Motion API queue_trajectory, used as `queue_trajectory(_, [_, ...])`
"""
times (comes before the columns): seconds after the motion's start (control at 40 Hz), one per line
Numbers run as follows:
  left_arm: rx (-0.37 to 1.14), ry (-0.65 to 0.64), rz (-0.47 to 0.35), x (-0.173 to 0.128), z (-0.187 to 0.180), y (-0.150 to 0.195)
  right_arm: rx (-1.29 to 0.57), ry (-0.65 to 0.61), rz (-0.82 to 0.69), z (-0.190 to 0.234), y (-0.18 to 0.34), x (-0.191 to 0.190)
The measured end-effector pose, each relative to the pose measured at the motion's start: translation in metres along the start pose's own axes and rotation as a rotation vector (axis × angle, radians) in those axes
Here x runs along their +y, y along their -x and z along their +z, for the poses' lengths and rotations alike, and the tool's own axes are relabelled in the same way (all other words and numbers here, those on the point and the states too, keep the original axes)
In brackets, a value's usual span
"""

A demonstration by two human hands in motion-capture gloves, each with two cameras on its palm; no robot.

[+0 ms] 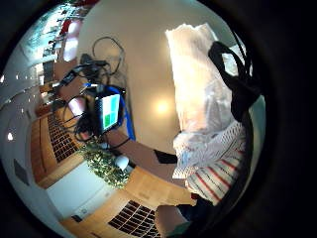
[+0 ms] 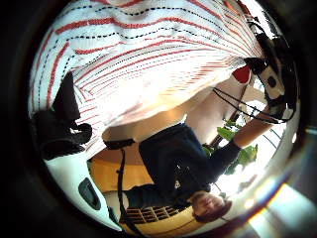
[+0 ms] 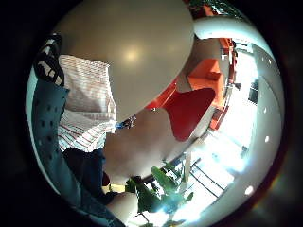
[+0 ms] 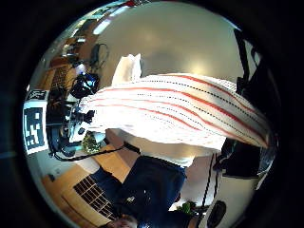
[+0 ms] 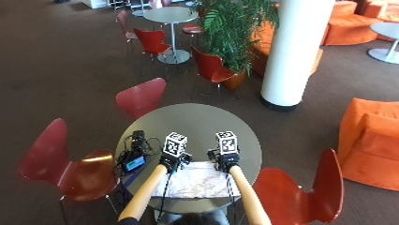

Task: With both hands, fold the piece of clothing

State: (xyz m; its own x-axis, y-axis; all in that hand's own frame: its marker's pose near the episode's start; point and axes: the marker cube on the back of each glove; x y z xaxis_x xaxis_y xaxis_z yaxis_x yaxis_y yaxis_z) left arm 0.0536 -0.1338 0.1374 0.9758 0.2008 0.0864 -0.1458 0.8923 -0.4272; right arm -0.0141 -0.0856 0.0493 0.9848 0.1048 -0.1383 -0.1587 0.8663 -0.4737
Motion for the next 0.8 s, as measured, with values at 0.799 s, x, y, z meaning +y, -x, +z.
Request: queue_trajectory(0.799, [0.136,-0.215,-0.132,-0.016,-0.020,0.028,0.032,-0.542,-0.002,-0.030,-0.009,-0.013])
